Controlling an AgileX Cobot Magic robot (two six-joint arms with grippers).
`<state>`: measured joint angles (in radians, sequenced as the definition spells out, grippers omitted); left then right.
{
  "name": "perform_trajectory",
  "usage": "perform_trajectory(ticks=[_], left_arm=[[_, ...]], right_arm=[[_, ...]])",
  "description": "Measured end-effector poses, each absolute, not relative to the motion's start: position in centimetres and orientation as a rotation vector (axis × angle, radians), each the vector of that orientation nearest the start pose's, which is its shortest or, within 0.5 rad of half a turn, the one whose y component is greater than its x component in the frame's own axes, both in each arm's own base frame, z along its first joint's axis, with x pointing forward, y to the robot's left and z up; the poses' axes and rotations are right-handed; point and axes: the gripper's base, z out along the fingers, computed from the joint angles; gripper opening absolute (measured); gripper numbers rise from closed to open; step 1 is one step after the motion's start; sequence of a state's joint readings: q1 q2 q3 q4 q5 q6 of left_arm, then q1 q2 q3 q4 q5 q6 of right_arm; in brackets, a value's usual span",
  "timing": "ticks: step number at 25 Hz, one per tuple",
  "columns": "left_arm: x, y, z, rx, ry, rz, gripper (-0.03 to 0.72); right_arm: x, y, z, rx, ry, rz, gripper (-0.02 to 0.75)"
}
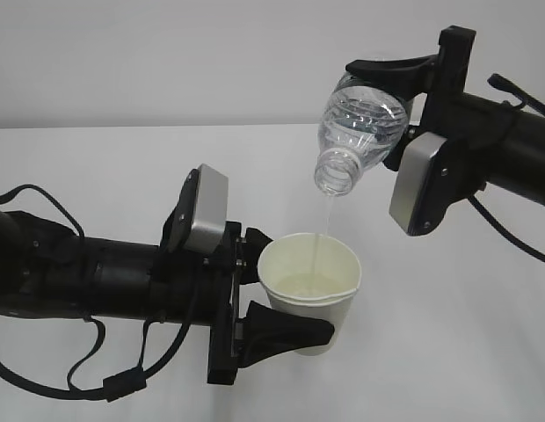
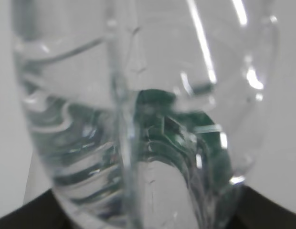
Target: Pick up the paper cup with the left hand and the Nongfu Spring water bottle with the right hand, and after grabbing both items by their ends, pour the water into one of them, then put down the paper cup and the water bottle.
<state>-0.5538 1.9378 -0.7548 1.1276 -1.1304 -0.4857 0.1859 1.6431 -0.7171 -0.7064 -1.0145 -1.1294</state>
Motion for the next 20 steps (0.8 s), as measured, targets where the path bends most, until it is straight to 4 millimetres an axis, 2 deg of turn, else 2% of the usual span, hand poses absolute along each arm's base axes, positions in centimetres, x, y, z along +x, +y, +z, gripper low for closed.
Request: perform_trajectory(ticks=[20], left_arm=[[23.46, -23.21, 14.23, 1.286, 1.414, -1.122, 0.510]], right_arm=[[30.40, 10.82, 23.35, -1.447, 0.602, -0.644, 0.416]])
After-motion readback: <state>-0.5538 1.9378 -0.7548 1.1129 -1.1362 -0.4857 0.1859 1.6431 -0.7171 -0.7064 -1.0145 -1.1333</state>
